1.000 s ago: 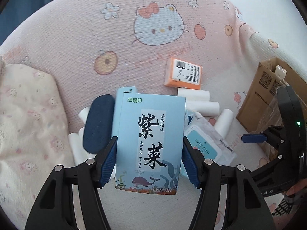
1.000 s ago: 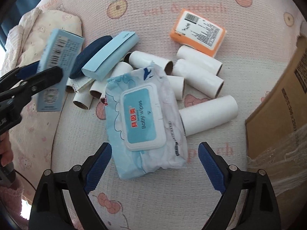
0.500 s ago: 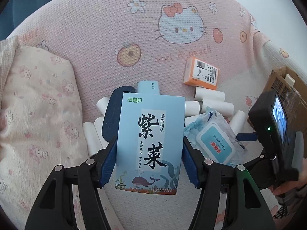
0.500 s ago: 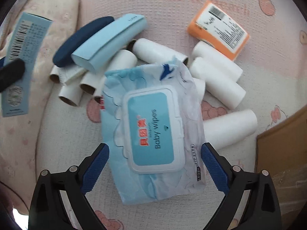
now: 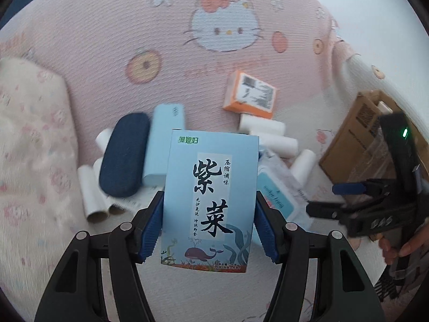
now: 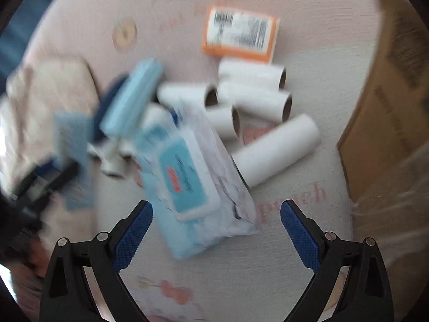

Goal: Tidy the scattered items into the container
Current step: 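Move the right gripper past the baby wipes pack to the small light blue box, then grasp and lift the small light blue box with the right gripper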

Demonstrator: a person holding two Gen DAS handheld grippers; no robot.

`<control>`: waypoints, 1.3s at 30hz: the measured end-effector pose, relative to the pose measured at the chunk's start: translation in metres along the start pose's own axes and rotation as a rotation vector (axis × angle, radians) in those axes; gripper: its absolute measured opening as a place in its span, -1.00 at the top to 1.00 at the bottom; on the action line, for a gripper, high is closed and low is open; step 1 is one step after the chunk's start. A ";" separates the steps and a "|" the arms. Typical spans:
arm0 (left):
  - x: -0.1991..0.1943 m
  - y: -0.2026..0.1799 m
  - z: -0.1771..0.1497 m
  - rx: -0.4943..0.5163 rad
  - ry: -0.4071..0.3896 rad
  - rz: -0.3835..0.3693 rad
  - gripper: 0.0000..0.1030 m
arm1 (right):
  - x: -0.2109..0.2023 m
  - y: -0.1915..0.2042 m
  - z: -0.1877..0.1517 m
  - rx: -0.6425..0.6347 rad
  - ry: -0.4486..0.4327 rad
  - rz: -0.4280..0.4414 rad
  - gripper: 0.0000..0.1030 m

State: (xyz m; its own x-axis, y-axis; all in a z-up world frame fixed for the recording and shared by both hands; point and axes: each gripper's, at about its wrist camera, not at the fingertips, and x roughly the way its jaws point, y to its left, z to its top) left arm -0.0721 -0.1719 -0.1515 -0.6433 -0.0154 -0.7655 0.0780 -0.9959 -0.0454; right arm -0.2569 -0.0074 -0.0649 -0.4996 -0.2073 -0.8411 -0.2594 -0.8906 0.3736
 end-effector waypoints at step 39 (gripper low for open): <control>-0.058 -0.122 0.034 0.131 -0.261 -0.050 -0.38 | -0.119 0.003 0.026 -0.011 -0.380 0.424 0.28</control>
State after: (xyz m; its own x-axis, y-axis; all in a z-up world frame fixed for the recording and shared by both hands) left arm -0.0703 -0.0522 -0.0795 -0.8192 0.0284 -0.5728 -0.0468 -0.9988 0.0174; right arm -0.2202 0.0253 0.0463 -0.8208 -0.3894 -0.4180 0.0362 -0.7657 0.6422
